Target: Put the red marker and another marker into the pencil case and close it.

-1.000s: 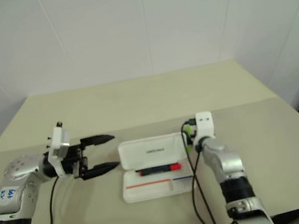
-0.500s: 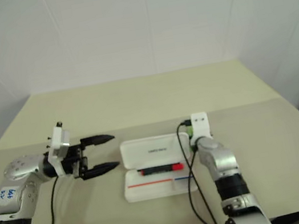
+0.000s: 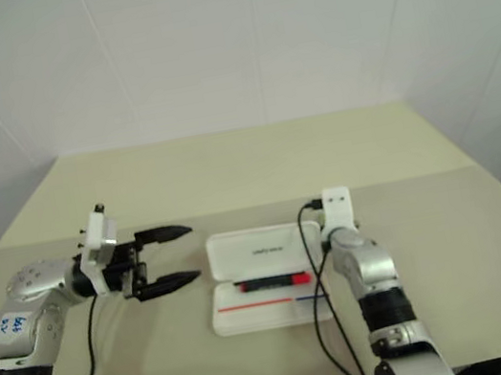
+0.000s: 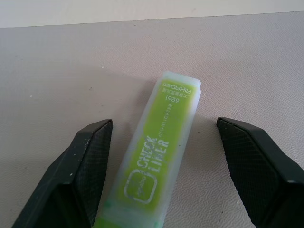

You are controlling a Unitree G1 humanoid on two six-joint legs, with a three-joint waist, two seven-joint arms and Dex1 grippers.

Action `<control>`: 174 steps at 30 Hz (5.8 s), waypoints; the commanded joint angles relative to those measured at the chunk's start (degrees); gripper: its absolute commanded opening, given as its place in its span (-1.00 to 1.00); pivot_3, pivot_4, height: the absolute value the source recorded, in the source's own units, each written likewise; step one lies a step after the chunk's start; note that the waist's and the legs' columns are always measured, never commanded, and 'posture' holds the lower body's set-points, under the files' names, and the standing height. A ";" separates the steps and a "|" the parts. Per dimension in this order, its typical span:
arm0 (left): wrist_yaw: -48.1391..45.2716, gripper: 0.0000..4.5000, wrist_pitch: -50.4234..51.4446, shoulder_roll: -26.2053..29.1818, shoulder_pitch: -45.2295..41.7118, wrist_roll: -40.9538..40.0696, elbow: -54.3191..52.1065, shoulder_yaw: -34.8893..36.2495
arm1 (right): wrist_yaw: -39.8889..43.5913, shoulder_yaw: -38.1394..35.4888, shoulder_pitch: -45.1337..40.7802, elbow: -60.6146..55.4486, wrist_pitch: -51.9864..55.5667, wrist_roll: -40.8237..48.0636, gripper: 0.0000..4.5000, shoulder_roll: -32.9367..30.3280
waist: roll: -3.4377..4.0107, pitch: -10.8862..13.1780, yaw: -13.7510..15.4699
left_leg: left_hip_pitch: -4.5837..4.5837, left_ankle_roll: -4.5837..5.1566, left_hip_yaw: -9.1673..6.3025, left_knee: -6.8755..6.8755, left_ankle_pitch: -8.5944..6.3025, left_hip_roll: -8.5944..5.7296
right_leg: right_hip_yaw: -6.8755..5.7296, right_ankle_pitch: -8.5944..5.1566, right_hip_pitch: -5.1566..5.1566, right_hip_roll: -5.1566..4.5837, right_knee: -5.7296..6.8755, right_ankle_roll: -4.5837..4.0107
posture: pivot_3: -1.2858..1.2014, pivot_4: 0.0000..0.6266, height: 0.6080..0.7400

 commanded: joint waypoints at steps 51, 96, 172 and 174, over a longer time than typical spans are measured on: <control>-0.83 1.00 -1.73 -0.42 -2.15 -0.69 1.28 -0.75 | 10.53 -2.09 1.54 -4.38 -2.79 1.41 -0.39 -12.03 | 0.14 0.09 1.75 | -0.98 -0.01 -0.24 -0.06 -0.01 -0.04 | -0.32 0.04 -0.71 -0.11 -0.42 0.02 | 0.03 -0.52 1.00; -9.82 1.00 -5.87 -3.58 0.08 -2.31 3.38 -1.40 | 35.58 -6.38 -6.92 -42.51 34.70 40.66 -0.39 -26.83 | 0.37 0.23 0.54 | -1.16 -0.01 -0.16 0.02 -0.01 0.03 | -0.26 0.04 -0.97 -0.06 -0.25 0.04 | 0.03 -0.52 1.00; -18.67 1.00 -18.52 2.64 15.75 -6.10 2.89 2.69 | 80.47 35.32 -16.12 -1.86 18.31 18.57 -0.39 -16.11 | 0.36 0.22 0.10 | -1.22 -0.09 -0.10 0.20 0.05 0.04 | -0.23 -0.02 -1.34 -0.02 0.42 -0.08 | 0.03 -0.52 1.00; -18.86 1.00 -18.68 2.79 15.85 -6.38 3.27 2.77 | 80.72 35.20 -16.25 -1.52 18.13 18.13 -0.39 -15.75 | 0.36 0.22 0.12 | -1.22 -0.11 -0.10 0.21 0.06 0.04 | -0.23 -0.02 -1.37 -0.02 0.46 -0.08 | 0.03 -0.52 1.00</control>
